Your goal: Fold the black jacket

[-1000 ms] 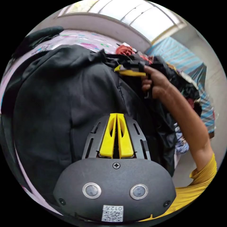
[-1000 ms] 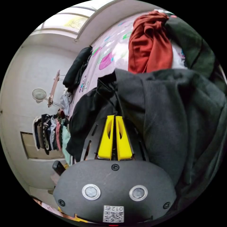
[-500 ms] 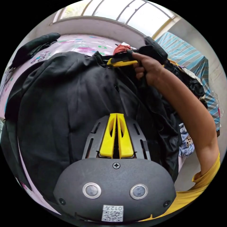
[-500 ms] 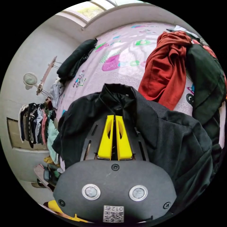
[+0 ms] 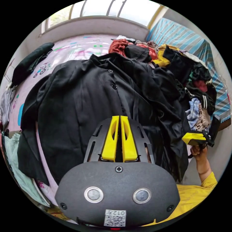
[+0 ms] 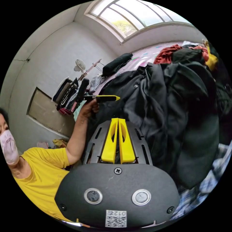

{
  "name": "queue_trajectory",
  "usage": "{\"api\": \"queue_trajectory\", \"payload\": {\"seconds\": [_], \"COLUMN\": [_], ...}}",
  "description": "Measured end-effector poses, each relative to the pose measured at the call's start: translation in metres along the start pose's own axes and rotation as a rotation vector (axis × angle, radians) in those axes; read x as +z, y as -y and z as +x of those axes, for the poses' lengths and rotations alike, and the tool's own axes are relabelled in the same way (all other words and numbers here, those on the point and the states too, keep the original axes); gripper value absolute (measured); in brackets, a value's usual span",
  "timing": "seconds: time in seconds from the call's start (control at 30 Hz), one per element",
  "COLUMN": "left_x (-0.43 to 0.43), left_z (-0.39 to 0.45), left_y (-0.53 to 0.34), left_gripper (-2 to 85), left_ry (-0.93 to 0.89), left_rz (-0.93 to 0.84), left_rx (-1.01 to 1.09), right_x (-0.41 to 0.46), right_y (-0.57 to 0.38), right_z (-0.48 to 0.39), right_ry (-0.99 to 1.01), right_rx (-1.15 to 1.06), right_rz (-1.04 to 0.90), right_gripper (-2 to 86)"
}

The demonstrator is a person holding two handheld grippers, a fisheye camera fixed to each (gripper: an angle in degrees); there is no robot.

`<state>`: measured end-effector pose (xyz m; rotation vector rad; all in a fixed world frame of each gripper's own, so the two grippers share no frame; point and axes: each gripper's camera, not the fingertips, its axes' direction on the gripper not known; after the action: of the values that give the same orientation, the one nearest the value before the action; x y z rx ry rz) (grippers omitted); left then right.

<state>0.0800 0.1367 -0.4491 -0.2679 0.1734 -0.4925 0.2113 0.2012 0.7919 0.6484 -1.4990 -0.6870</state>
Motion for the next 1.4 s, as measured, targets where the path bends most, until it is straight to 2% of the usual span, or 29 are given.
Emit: {"api": "queue_trajectory", "payload": {"seconds": [0.17,0.33,0.4,0.47,0.6,0.7,0.77,0.83,0.93,1.03,1.1,1.17,1.3,1.4], "left_x": [0.030,0.029,0.027,0.032,0.040,0.044,0.052,0.055,0.053,0.057,0.057,0.054,0.046,0.021], "left_z": [0.008,-0.002,-0.019,-0.053,-0.086,-0.118,-0.143,-0.152,-0.150,-0.140,-0.132,-0.112,-0.071,-0.045], "left_y": [0.022,0.036,0.036,0.027,0.011,-0.005,-0.018,-0.022,-0.022,-0.018,-0.016,-0.012,-0.003,-0.008], "left_gripper": [1.0,0.2,0.1,0.0,0.0,0.1,0.3,0.4,0.7,1.2,1.7,3.0,5.9,6.2], "left_ry": [0.073,0.078,-0.052,-0.294,-0.510,-0.765,-1.011,-1.079,-1.023,-1.053,-0.994,-0.807,-0.550,-0.389], "left_rz": [-0.088,-0.069,-0.049,-0.007,0.068,0.181,0.281,0.302,0.267,0.246,0.215,0.149,0.047,0.110], "left_rx": [0.015,-0.021,-0.100,-0.254,-0.296,-0.359,-0.424,-0.417,-0.381,-0.360,-0.354,-0.322,-0.226,-0.216], "right_x": [0.008,0.014,0.018,0.027,0.048,0.062,0.068,0.075,0.090,0.102,0.103,0.096,0.088,0.076], "right_y": [-0.034,-0.023,-0.009,0.005,0.029,0.042,0.049,0.056,0.060,0.048,0.030,0.013,-0.023,-0.051], "right_z": [0.028,0.024,0.028,0.040,0.078,0.102,0.111,0.116,0.116,0.106,0.103,0.102,0.099,0.098], "right_ry": [0.225,0.129,0.085,0.077,0.204,0.294,0.308,0.340,0.426,0.379,0.386,0.384,0.302,0.260], "right_rx": [0.119,0.079,0.063,0.095,0.224,0.290,0.303,0.307,0.273,0.224,0.227,0.236,0.264,0.298], "right_rz": [0.053,0.025,0.030,0.026,0.038,0.036,0.045,0.036,-0.009,-0.091,-0.114,-0.098,-0.160,-0.132], "right_gripper": [0.7,0.8,1.1,1.4,3.2,5.8,7.4,9.0,10.2,8.4,4.9,3.6,2.3,1.9]}}
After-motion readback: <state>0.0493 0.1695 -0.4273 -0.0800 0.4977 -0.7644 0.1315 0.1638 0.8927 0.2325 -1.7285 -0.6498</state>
